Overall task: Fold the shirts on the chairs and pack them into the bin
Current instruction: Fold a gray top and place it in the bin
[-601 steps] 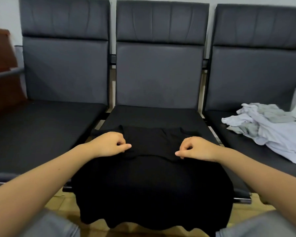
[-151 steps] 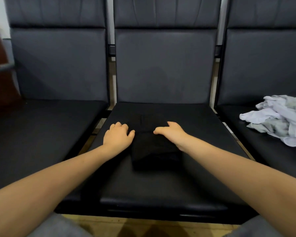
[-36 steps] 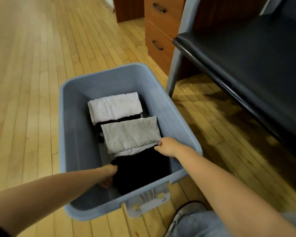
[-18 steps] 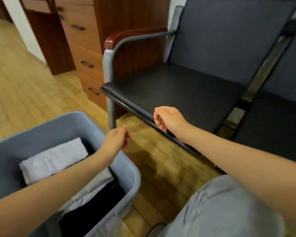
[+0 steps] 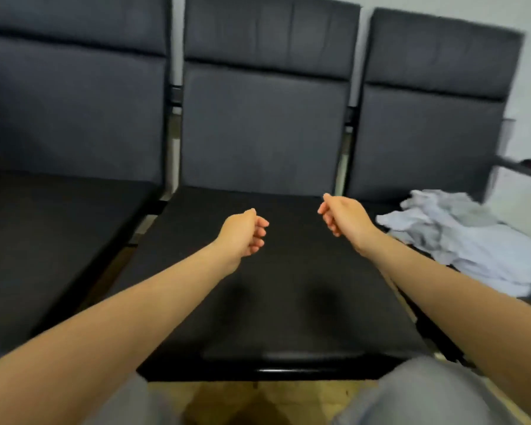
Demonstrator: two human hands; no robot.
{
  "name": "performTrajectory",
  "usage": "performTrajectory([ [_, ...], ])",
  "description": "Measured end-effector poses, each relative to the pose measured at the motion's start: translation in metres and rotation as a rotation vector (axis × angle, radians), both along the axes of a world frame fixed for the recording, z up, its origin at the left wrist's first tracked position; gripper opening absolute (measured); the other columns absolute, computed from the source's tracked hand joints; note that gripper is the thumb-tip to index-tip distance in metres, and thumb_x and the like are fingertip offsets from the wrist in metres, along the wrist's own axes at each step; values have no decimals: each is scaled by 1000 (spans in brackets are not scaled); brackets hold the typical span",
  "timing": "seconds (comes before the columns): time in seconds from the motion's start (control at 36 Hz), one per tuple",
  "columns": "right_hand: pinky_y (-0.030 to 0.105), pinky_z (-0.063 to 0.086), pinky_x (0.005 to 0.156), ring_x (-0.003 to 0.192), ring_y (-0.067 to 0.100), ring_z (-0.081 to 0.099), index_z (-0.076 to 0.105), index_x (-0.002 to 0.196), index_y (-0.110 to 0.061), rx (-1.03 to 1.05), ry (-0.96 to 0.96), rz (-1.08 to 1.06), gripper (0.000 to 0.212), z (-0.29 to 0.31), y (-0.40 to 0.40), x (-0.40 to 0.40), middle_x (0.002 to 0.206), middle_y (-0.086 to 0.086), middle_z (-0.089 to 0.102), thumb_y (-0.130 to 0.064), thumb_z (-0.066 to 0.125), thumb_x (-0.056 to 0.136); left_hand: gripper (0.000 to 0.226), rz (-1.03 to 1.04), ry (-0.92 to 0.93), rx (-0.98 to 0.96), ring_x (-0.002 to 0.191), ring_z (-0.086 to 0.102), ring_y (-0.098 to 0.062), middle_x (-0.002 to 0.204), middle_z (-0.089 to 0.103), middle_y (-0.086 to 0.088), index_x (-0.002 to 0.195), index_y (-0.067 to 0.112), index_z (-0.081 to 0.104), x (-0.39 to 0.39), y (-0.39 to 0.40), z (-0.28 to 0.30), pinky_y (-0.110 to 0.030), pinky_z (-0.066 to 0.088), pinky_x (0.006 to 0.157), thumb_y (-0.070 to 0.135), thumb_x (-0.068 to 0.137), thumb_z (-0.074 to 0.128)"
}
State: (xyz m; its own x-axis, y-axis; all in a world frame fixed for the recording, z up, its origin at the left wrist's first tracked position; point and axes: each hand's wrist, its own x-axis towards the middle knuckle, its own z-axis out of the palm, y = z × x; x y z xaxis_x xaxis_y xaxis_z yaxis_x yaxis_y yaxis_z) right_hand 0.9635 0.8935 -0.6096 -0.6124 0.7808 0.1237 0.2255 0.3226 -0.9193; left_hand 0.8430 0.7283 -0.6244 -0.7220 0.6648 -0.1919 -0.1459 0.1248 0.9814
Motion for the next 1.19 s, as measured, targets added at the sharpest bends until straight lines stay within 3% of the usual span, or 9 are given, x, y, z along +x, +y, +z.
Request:
performTrajectory([
  [0.08, 20, 32, 43, 46, 12, 40, 55, 68, -15, 16, -15, -222, 38, -3, 67, 62, 55, 0, 47, -26, 43, 102, 36, -87, -52, -36, 60, 49, -13, 70, 52, -1, 82, 13, 59, 37, 70, -12, -24, 41, 58, 27, 104, 35],
  [0.19, 32, 41, 63, 63, 19, 49, 58, 66, -18, 88, -51, -468, 31, 5, 140, 140, 61, 0, 55, -19, 44, 94, 33, -183, -67, -81, 64, 50, -14, 75, 53, -2, 84, 13, 60, 84, 150, -22, -25, 43, 58, 25, 103, 35],
  [0.33, 43, 47, 86, 98, 38, 59, 66, 99, 6, 236, -153, -646, 39, 15, 198, 198, 105, 24, 66, -26, 44, 98, 30, -207, -96, -61, 57, 45, -16, 70, 50, -3, 79, 11, 55, 124, 222, -30, -25, 42, 54, 20, 102, 37],
  [0.5, 38, 44, 96, 116, 29, 56, 55, 134, -12, 350, -389, -639, 54, 23, 261, 207, 135, 10, 57, -49, 51, 95, 19, -207, -109, 30, 68, 54, -17, 85, 53, -6, 100, 8, 58, 155, 290, -35, -24, 51, 52, 22, 100, 45],
  [0.64, 46, 30, 113, 141, 37, 32, 18, 155, -16, 84, -356, -612, 88, 17, 303, 188, 158, 14, 24, -62, 54, 89, 13, -256, -196, 172, 69, 55, -17, 95, 55, -10, 107, 14, 54, 167, 312, -39, -26, 55, 59, 21, 99, 48],
  [0.81, 31, 28, 107, 136, 33, 39, 43, 143, -4, 64, -541, -426, 51, -2, 318, 176, 150, 15, 41, -36, 29, 106, 17, -244, -131, 125, 61, 49, -13, 84, 55, -6, 87, 17, 58, 165, 334, -48, -23, 49, 51, 25, 98, 48],
  [0.94, 37, 44, 99, 117, 35, 56, 62, 119, -6, -47, -177, -462, 34, -8, 324, 187, 127, 17, 60, -31, 47, 101, 28, -302, 153, -34, 78, 61, -14, 105, 61, 0, 112, 20, 62, 169, 345, -56, -29, 58, 68, 37, 96, 48],
  [1.06, 40, 51, 94, 102, 26, 61, 64, 107, -19, -269, 262, -554, 28, 17, 328, 202, 110, 5, 66, -41, 54, 92, 30, -298, 315, -180, 74, 59, -14, 90, 58, 2, 109, 14, 59, 176, 347, -50, -38, 60, 78, 36, 98, 42],
  [1.19, 28, 48, 69, 75, 15, 57, 62, 89, -20, -208, 574, -552, 18, 90, 324, 218, 84, 0, 61, -33, 53, 96, 29, -263, 273, -360, 69, 53, -20, 78, 48, -4, 112, 10, 55, 185, 353, -34, -38, 57, 84, 32, 100, 40],
])
